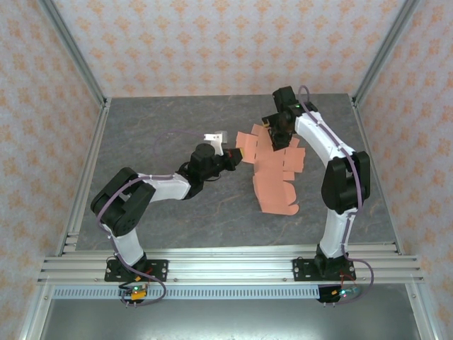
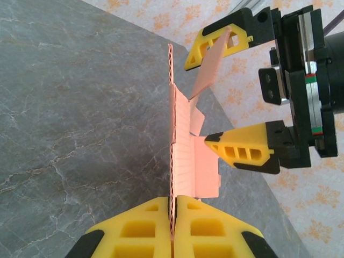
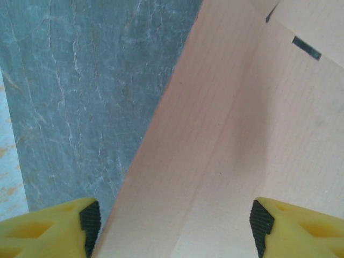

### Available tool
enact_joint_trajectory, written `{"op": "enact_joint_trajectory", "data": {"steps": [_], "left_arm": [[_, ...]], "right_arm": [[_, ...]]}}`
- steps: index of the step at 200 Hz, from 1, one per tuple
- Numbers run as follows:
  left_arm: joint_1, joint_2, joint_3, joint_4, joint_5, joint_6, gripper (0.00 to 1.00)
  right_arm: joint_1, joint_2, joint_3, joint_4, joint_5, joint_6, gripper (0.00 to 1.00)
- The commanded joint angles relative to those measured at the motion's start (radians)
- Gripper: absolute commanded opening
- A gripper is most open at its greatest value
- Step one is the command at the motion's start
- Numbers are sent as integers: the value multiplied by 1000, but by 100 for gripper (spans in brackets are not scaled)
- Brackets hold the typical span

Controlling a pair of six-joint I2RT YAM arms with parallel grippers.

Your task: Fold the paper box

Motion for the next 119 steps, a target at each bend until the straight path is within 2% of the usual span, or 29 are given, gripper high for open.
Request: {"op": "enact_joint_trajectory", "data": {"steps": [1,41,66,91,101,107,119], "left_arm": [[-4,-39,5,68,7,46,1],[-4,-31,1,64,-15,18,1],[-5,-28,-9,64,-26,5,2],[-4,-24,-13,63,-24,-1,3],[-4,-26,-14,52,-23,0,9],[-3,-28,-12,44,-22,2,18],[-2,-36,-12,26,-12,15,28]], "right_arm": [[-13,21,47,-51,46,-21,67],[-13,-5,13,-11,40,-26,46],[-13,-35,-20,22,55,-31,18],[-13,-56,-69,80,29,-25,11],[-16,-61,-98,118,0,-18,7],[-14,-64,-120,165,-23,-15,6],[-15,-73,-170,264,-70,-6,3]]}}
